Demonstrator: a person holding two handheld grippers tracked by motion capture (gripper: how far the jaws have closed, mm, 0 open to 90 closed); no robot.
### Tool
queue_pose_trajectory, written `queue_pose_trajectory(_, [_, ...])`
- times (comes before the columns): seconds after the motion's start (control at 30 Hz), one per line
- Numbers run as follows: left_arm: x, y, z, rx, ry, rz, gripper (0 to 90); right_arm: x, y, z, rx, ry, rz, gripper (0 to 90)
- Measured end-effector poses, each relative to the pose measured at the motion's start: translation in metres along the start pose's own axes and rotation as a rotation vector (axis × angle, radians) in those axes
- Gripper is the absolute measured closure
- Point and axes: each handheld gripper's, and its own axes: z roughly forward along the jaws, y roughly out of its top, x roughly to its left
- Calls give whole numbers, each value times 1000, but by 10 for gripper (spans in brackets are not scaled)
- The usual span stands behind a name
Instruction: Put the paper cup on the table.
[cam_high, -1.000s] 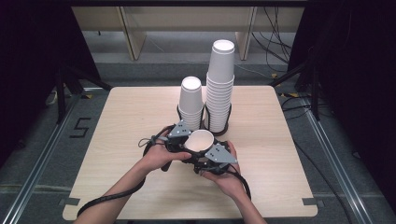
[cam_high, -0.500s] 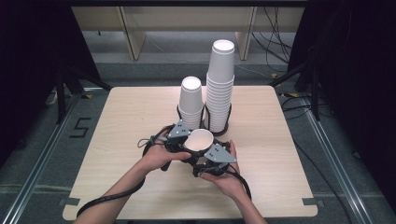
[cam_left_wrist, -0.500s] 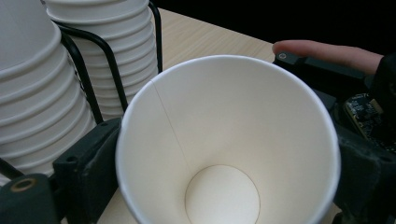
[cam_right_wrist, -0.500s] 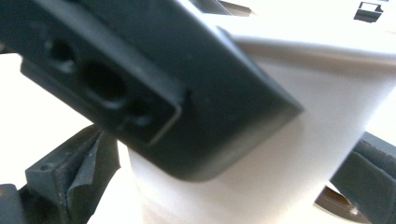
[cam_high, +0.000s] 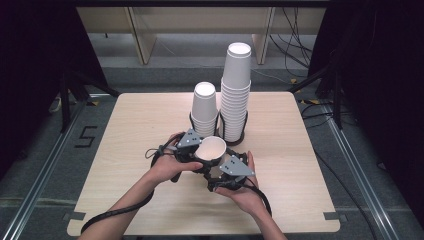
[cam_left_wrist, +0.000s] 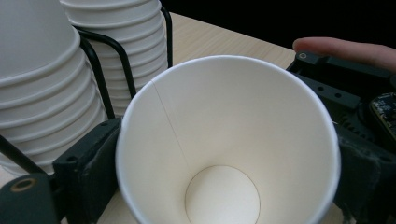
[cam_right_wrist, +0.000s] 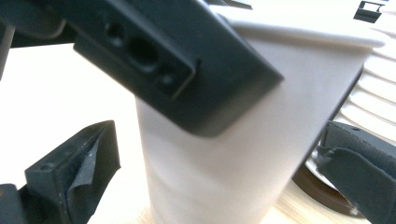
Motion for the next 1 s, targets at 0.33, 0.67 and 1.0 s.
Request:
queue_pose_trajectory(0.33, [4, -3, -7, -4, 18, 0, 88, -1, -4, -10, 5, 11, 12, 4])
queue_pose_trajectory(0.67, [8, -6, -17, -3, 43, -1, 87, -10, -12, -24, -4, -28, 19, 4])
queue_pose_trajectory(1.0, [12, -9, -22, -27, 59, -23, 88, -16, -15, -32, -1, -45, 30, 4])
